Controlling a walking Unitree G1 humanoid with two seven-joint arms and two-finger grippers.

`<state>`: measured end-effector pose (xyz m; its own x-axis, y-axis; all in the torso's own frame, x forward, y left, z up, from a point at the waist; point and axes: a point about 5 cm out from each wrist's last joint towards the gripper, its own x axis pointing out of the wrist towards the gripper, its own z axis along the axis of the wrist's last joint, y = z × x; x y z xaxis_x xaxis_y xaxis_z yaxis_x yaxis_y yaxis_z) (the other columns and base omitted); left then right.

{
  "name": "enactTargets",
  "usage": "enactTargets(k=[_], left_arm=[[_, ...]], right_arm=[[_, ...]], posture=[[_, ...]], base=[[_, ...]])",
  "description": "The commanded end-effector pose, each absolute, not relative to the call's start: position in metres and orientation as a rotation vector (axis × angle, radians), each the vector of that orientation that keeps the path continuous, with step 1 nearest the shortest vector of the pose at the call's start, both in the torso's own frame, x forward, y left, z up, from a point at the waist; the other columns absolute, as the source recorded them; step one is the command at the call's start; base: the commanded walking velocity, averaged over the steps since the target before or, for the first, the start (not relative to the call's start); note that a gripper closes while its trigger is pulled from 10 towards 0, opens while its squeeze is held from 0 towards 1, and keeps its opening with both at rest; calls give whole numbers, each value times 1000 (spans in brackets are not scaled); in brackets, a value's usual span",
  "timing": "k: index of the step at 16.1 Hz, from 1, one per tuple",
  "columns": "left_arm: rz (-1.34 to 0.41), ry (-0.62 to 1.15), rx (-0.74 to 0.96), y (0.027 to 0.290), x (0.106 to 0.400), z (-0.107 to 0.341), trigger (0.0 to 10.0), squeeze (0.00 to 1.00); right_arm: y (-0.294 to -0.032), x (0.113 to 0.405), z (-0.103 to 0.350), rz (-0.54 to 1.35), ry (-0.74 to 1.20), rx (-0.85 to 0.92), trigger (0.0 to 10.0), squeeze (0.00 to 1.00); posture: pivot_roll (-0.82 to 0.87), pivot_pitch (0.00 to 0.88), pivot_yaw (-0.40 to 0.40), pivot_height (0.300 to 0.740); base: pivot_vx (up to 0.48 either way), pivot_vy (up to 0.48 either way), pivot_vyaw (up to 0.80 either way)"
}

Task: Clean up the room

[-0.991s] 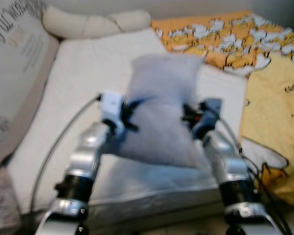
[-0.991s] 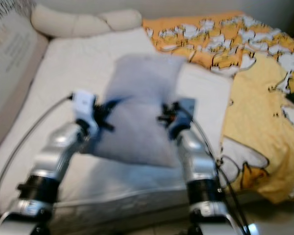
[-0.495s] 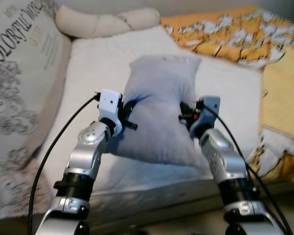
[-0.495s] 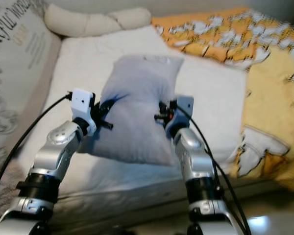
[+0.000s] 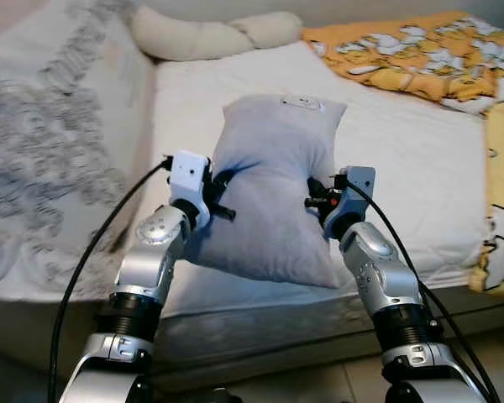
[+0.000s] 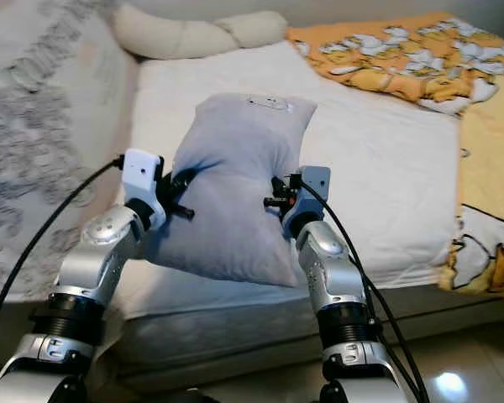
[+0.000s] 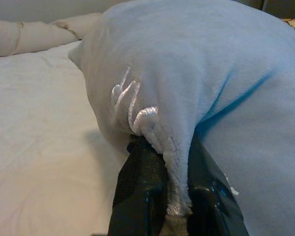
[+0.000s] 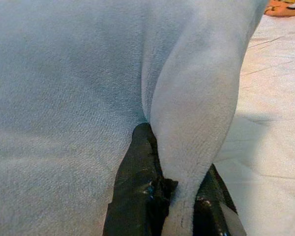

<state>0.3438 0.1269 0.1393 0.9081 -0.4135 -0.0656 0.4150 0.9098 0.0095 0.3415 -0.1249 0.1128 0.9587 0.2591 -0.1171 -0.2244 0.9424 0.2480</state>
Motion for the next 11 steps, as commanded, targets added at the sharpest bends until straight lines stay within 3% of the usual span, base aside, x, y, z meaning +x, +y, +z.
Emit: enactTargets(k=[1, 3, 6, 11], left_arm=[[-404, 2, 39, 131, 346, 152, 10000, 0], [-388, -3, 40, 135, 346, 152, 10000, 0], [-367, -7, 38, 138, 347, 153, 10000, 0], [-332, -12, 42, 143, 348, 154, 10000, 0]], right_arm=[[-131, 344, 118, 229, 125, 236, 10000, 0], [-129, 344, 116, 243, 140, 225, 10000, 0], [-125, 343, 116, 281, 145, 200, 10000, 0], [-117, 340, 113, 343, 168, 188, 10000, 0]], posture=[[7, 0, 101, 740], [11, 0, 98, 740], [11, 0, 98, 740], [17, 0, 94, 740]], base=[[0, 0, 0], [0, 0, 0], [283, 0, 0], [330, 0, 764]])
